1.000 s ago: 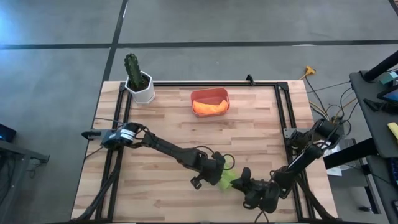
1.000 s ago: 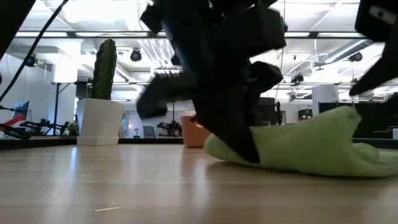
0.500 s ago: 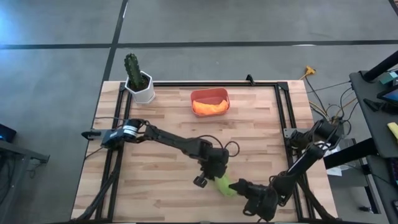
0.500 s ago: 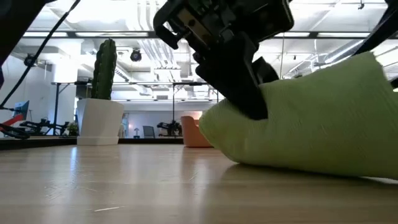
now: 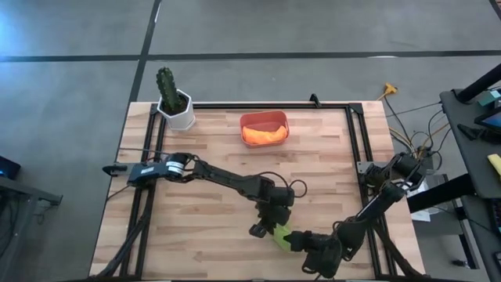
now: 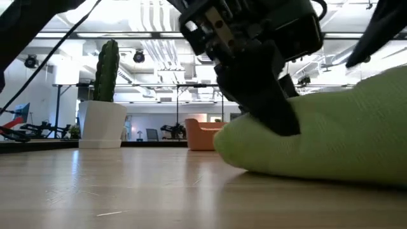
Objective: Roll microfiber towels into tight, uniform cylinder then place into a basket
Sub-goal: Roll the green microfiber cloth
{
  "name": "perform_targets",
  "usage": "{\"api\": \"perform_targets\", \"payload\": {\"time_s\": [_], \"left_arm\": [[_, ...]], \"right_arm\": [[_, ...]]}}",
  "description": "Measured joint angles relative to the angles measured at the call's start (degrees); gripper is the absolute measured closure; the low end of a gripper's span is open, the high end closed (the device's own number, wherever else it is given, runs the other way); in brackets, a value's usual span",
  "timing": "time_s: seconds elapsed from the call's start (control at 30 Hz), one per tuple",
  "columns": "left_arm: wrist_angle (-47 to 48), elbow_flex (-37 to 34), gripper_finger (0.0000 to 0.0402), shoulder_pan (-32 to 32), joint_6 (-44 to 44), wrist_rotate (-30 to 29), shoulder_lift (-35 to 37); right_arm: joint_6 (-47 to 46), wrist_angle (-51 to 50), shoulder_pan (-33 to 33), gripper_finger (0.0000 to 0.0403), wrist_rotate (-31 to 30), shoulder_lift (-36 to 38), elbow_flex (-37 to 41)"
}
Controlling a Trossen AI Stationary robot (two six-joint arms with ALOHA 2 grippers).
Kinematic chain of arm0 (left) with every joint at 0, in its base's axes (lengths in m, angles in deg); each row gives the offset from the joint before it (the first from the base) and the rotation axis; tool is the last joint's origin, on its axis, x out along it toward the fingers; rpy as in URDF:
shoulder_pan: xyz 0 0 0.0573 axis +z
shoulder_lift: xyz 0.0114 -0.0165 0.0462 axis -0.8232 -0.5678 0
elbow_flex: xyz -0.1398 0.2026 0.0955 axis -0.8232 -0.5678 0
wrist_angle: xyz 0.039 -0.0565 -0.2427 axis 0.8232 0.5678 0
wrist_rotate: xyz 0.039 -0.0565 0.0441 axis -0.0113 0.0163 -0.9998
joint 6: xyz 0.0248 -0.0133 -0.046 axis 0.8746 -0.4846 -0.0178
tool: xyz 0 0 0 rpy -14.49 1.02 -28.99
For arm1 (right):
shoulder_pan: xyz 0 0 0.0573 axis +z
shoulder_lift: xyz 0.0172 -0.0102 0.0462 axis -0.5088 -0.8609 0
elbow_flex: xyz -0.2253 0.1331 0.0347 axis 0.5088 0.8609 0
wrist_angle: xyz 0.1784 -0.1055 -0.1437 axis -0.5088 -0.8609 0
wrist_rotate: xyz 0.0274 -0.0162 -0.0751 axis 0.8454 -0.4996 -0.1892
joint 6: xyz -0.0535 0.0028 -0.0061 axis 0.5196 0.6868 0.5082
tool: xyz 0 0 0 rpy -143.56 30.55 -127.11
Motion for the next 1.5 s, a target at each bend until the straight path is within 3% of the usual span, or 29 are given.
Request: {"api": "perform_targets", "payload": {"time_s": [0.17, 0.53, 0.87, 1.1, 1.3, 1.5], "left_arm": [[3.70, 3.99, 0.0397, 1.48, -1.83, 1.68, -2.61], [2.89, 4.30, 0.0397, 4.36, -4.40, 6.28, -2.76], [2.93, 4.12, 0.0397, 4.37, -4.43, 8.03, -2.75], [3.97, 3.52, 0.0397, 4.27, -4.42, 10.10, -2.72], [6.24, 2.24, 0.0397, 4.22, -4.37, 10.08, -2.67], [6.96, 1.54, 0.0397, 4.20, -3.90, 10.06, -2.65]], "right_arm": [[2.36, 1.10, 0.64, 0.0273, 0.54, -3.06, -0.67], [11.74, -4.65, 1.54, 0.0273, -3.81, -4.78, -2.14], [22.55, -4.37, -2.39, 0.0273, 3.09, -5.63, -7.30], [24.22, -5.72, -4.44, 0.0272, 8.27, -8.43, -11.79], [21.59, -12.14, -5.32, 0.0262, 9.60, -12.42, -15.24], [18.03, -11.71, -5.81, 0.0251, 9.96, -13.69, -17.80]]}}
